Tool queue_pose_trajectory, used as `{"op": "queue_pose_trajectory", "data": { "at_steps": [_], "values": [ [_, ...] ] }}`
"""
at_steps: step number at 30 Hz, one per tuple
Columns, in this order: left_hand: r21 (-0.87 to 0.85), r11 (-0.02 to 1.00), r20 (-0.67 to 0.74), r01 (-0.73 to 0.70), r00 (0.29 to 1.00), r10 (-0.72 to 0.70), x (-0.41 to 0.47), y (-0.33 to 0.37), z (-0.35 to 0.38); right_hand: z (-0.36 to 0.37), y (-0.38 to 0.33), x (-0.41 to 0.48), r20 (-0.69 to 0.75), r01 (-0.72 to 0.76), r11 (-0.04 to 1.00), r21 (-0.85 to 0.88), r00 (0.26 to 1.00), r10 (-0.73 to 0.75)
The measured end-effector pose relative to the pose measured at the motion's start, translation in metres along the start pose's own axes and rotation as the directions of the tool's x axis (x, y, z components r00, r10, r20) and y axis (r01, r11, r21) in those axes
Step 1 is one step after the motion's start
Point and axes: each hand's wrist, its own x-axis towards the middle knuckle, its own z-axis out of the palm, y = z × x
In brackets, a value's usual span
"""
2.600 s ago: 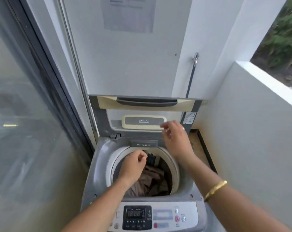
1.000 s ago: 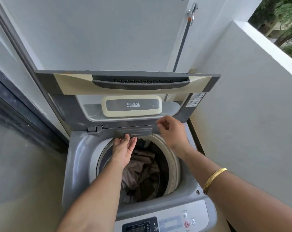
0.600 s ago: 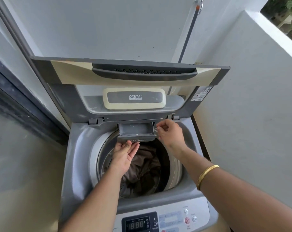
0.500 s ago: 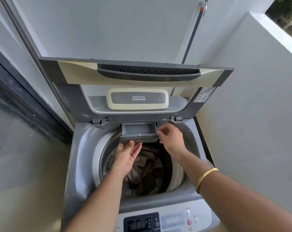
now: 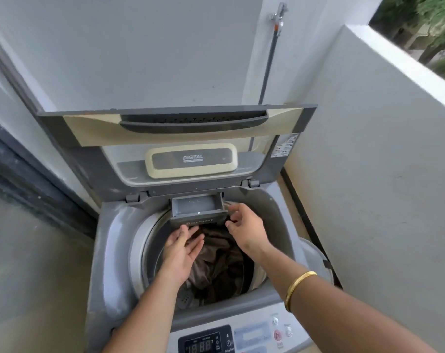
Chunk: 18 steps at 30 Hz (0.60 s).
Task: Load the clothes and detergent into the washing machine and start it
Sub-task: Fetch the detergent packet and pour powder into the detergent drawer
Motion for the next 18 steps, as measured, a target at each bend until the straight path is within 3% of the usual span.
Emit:
{"op": "queue_pose_trajectory", "data": {
  "at_steps": [3,9,14,18],
  "values": [
    [0.173,0.985,0.012,-0.022,1.000,0.021,-0.022,-0.007,0.014,-0.021,0.004,-0.022,-0.066,0.005,1.000,0.021,0.998,-0.004],
    [0.553,0.813,0.384,-0.183,0.922,-0.054,-0.082,-0.041,0.132,-0.126,0.021,-0.065,-0.256,0.024,0.996,0.088,0.967,-0.001],
    [0.617,0.689,0.643,-0.381,0.748,-0.162,-0.153,-0.092,0.260,-0.276,0.047,-0.117,-0.545,0.100,0.989,0.113,0.838,-0.023],
    [0.585,0.646,0.759,-0.491,0.613,-0.220,-0.216,-0.146,0.335,-0.388,0.081,-0.167,-0.749,0.119,0.988,0.095,0.662,-0.007]
  ]
}}
